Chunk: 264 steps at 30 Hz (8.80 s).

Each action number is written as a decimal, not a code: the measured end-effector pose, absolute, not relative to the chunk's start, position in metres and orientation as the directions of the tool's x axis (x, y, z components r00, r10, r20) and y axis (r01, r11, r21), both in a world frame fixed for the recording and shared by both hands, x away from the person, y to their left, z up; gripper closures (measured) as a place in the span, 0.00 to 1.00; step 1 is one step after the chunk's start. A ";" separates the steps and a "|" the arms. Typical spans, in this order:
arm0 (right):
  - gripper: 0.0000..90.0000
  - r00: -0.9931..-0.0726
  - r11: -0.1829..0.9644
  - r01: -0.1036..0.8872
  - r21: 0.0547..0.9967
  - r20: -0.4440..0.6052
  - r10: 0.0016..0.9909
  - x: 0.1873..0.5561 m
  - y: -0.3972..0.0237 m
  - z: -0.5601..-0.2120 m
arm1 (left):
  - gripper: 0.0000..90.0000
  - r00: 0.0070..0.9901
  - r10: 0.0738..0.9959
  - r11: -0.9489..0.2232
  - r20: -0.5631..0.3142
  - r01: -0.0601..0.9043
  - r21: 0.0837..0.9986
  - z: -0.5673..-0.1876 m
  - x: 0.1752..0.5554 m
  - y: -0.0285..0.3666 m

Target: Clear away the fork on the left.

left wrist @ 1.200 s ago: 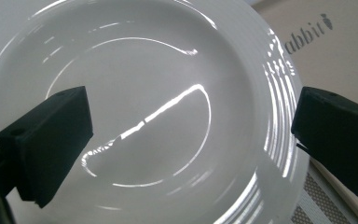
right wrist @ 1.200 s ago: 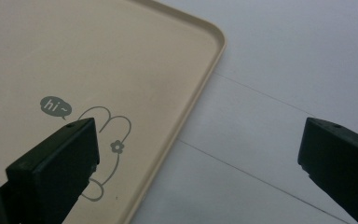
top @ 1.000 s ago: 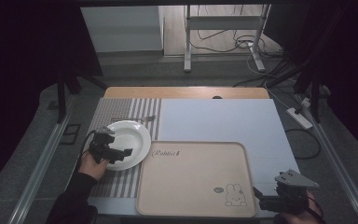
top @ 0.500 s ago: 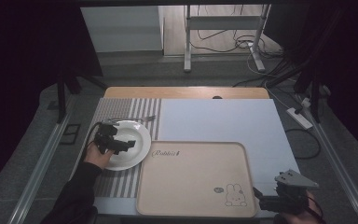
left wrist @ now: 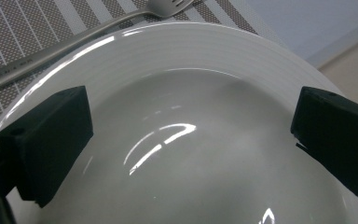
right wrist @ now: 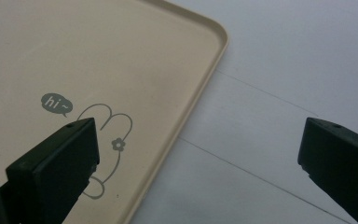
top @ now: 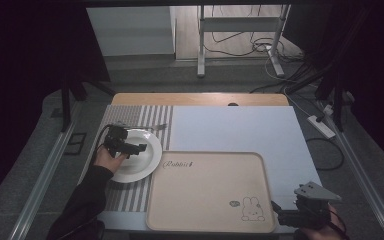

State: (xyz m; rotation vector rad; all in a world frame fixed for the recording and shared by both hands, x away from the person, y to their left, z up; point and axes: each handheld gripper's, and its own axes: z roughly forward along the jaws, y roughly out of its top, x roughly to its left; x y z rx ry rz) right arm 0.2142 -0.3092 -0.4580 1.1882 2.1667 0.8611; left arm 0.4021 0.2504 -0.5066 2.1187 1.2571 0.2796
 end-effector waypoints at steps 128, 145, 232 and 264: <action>0.00 -0.525 0.462 0.531 0.710 -0.152 0.837 0.213 -0.306 -0.460 | 0.45 0.545 0.837 -0.478 -0.054 0.776 0.411 -0.520 0.527 0.264; 0.00 -0.527 0.467 0.534 0.705 -0.155 0.836 0.214 -0.305 -0.460 | 0.93 0.562 0.825 -0.492 -0.061 0.767 0.412 -0.510 0.515 0.296; 0.00 -0.527 0.482 0.515 0.709 -0.181 0.830 0.211 -0.304 -0.460 | 0.93 0.711 0.668 -0.564 -0.220 0.676 0.474 -0.492 0.288 0.134; 0.00 -0.542 0.503 0.514 0.695 -0.192 0.818 0.211 -0.302 -0.461 | 0.99 0.786 0.583 -0.669 -0.207 0.608 0.427 -0.508 0.293 0.092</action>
